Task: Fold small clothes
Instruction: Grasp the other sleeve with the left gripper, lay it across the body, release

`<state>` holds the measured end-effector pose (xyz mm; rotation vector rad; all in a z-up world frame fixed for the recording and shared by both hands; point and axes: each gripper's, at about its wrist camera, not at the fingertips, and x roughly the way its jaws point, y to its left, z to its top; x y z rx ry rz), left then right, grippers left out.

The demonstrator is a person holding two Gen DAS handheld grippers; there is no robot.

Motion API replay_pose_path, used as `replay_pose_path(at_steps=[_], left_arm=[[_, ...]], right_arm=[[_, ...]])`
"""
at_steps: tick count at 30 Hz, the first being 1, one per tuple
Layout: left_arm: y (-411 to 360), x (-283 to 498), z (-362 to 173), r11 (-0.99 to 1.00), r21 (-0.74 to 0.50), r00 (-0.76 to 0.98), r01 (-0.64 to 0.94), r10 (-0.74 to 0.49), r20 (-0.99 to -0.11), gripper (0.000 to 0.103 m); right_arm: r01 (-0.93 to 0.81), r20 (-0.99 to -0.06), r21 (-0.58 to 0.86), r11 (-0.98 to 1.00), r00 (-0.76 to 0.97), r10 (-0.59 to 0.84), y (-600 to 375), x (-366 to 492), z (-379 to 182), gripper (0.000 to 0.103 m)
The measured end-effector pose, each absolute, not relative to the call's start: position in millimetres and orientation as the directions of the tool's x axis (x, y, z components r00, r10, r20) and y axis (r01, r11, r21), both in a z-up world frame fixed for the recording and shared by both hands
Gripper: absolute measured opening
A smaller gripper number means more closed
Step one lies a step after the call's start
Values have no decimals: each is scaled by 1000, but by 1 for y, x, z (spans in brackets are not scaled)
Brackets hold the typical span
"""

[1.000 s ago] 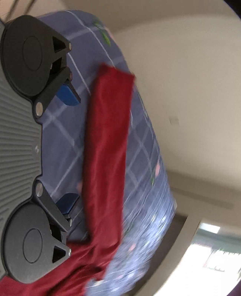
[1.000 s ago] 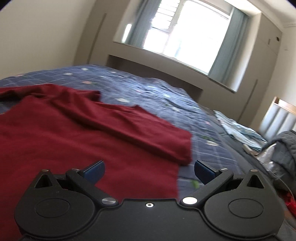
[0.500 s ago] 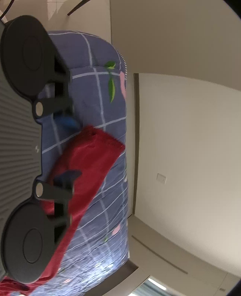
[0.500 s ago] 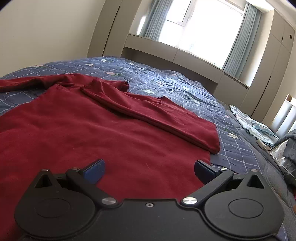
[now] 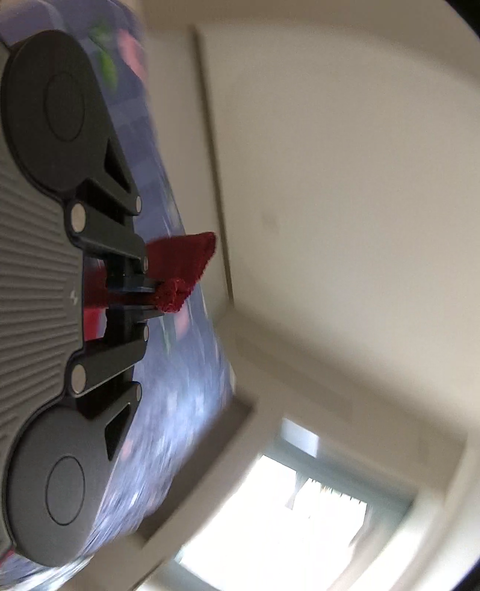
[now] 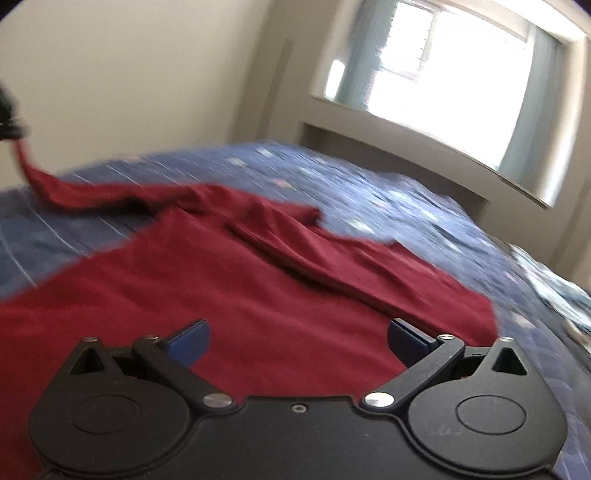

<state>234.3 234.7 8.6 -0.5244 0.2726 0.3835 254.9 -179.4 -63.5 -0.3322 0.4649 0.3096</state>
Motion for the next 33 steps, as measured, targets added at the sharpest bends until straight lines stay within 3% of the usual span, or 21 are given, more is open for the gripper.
replay_pose_path(at_steps=[3, 7, 12, 17, 22, 24, 26, 28, 31, 33], left_arm=[[205, 241, 26, 913, -337, 955, -229, 144, -261, 5], [161, 255, 27, 968, -251, 968, 10, -72, -239, 5], [109, 282, -3, 955, -217, 904, 201, -266, -334, 5], [70, 293, -36, 950, -195, 838, 245, -309, -450, 5], [61, 296, -59, 951, -210, 782, 225, -305, -543, 6], [60, 288, -62, 951, -219, 767, 217, -305, -564, 14], [62, 287, -66, 949, -236, 755, 210, -311, -578, 49], [65, 280, -64, 947, -258, 760, 192, -310, -571, 68], [76, 269, -60, 941, -296, 764, 165, -312, -564, 77], [88, 260, -56, 943, -313, 779, 110, -277, -562, 86]], right_arm=[[-414, -454, -223, 882, 845, 282, -165, 263, -52, 96], [-376, -436, -173, 910, 858, 271, -162, 278, -39, 92], [-290, -485, -13, 957, 839, 248, -196, 297, -38, 79], [-249, -549, 140, 958, 786, 285, -225, 310, -48, 57], [-300, -588, 241, 923, 711, 385, -225, 323, -59, 52], [-326, -599, 294, 898, 670, 440, -221, 329, -63, 52], [-345, -607, 357, 868, 620, 497, -215, 337, -67, 52], [-357, -611, 405, 841, 579, 540, -208, 345, -70, 52], [-374, -626, 438, 817, 525, 576, -194, 354, -76, 43], [-384, -640, 439, 813, 501, 582, -183, 358, -80, 43]])
